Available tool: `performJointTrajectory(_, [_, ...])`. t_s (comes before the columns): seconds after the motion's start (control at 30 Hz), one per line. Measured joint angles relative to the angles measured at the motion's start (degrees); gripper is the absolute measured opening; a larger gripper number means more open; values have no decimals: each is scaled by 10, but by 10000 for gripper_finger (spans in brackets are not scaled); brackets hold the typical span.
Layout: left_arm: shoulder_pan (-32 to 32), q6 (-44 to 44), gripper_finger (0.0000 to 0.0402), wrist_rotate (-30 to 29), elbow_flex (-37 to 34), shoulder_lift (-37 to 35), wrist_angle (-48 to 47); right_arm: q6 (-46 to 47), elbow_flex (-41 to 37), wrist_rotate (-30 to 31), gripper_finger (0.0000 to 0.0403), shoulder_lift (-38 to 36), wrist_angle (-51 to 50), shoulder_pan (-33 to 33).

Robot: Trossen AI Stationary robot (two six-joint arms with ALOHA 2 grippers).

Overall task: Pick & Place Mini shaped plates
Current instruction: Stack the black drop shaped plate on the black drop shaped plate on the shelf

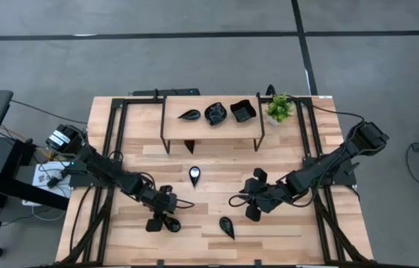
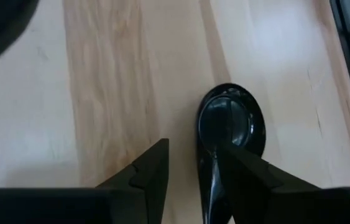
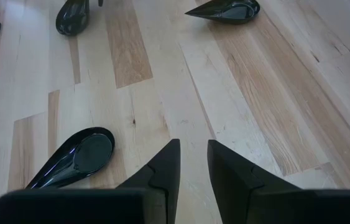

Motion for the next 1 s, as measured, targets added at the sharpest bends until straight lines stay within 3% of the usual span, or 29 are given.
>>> performJointTrajectory(0.6, [6,20,133,18,0,13,14,0,0,0,77,0,-2,0])
performJointTrajectory(1.0, [9,35,74,20,0,13,14,0,0,0,77,0,-2,0])
